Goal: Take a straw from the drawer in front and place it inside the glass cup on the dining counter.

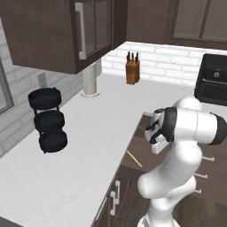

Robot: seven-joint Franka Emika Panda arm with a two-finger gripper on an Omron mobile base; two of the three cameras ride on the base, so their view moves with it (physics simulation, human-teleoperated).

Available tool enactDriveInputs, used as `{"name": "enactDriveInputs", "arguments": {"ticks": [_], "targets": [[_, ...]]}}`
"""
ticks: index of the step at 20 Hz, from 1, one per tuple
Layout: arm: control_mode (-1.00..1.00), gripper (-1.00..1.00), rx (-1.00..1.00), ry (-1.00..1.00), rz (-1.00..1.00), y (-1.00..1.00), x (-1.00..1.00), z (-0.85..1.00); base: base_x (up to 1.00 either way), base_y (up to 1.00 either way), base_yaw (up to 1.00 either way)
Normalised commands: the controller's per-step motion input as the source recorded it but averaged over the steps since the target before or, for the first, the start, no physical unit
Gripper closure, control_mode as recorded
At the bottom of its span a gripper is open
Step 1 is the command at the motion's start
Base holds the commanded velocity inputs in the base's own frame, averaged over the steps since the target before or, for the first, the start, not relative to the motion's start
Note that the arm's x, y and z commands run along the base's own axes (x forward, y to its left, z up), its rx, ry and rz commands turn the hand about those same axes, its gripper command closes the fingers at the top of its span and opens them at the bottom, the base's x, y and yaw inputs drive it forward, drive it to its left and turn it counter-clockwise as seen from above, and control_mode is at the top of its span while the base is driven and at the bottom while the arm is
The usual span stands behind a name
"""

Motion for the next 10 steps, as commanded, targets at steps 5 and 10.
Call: {"name": "enactDriveInputs", "arguments": {"ticks": [5,10], "targets": [[-1.0,-1.0,0.0,0.02,0.01,0.0,0.0,-0.27,0.0,0.0,0.0],[-1.0,-1.0,0.0,0.05,0.03,0.0,0.0,-0.29,0.0,0.0,0.0]]}}
